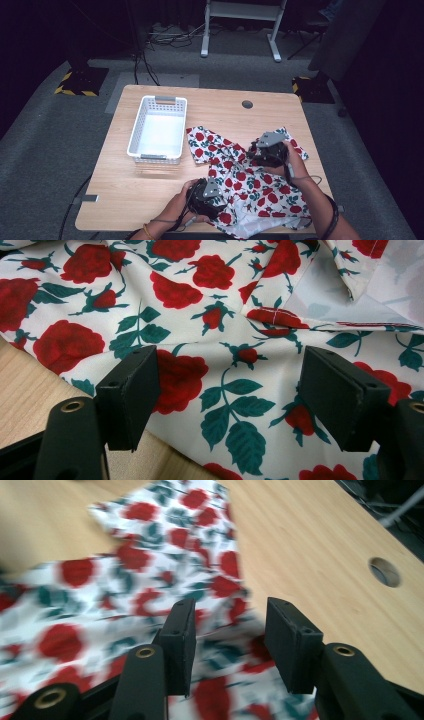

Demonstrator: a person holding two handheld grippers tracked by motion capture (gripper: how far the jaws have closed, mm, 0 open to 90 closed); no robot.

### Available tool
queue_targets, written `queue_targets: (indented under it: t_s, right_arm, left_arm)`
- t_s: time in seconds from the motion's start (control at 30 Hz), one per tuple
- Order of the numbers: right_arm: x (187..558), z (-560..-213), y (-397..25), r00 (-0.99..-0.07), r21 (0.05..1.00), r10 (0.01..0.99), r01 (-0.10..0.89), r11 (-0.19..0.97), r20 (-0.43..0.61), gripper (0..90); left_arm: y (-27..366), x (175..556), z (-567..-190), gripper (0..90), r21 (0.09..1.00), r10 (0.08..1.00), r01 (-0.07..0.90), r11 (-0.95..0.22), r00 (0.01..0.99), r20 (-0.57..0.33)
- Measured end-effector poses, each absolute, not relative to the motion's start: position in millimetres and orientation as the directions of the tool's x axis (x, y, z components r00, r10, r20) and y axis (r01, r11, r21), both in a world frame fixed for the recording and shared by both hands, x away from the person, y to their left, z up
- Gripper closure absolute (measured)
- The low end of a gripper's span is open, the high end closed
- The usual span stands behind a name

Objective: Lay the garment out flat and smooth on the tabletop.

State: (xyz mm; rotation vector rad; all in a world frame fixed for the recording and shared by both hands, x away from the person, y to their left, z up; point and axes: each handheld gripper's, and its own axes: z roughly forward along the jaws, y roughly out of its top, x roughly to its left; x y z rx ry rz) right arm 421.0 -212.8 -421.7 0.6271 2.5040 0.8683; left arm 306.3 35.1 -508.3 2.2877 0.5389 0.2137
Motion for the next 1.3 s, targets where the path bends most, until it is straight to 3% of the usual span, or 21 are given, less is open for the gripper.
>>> queue_targets:
  t_s: [0.2, 0.37, 0.57, 0.73, 1.13, 1.3]
  right_arm:
    - [461.2, -440.7, -195.4, -0.834, 0.541, 0.496, 0.307, 0.783, -0.244, 55.4]
    - [471.1, -453.4, -187.4, -0.853, 0.499, 0.475, 0.322, 0.804, -0.216, 54.9]
    - [456.6, -455.1, -178.5, -0.917, 0.505, 0.352, 0.219, 0.835, -0.185, 52.5]
    - [446.7, -461.6, -165.2, -0.948, 0.422, 0.238, 0.132, 0.897, -0.21, 49.3]
    - [464.0, -461.0, -162.1, -0.913, 0.467, 0.356, 0.232, 0.853, -0.197, 36.4]
    - [475.2, -473.4, -157.6, -0.915, 0.434, 0.375, 0.282, 0.856, -0.145, 38.2]
  left_arm:
    - [35.2, 306.6, -508.3, 24.4, 0.718, 0.438, 0.311, -0.622, 0.899, -0.01]
    - [35.3, 306.5, -508.3, 24.4, 0.718, 0.439, 0.311, -0.622, 0.898, -0.008]
    - [35.2, 306.5, -508.3, 24.4, 0.718, 0.439, 0.312, -0.622, 0.898, -0.011]
    - [35.3, 306.5, -508.3, 24.4, 0.718, 0.439, 0.312, -0.622, 0.898, -0.01]
    - [35.3, 306.6, -508.3, 24.4, 0.718, 0.438, 0.311, -0.623, 0.899, -0.01]
    - [35.3, 306.5, -508.3, 24.4, 0.718, 0.439, 0.312, -0.623, 0.899, -0.01]
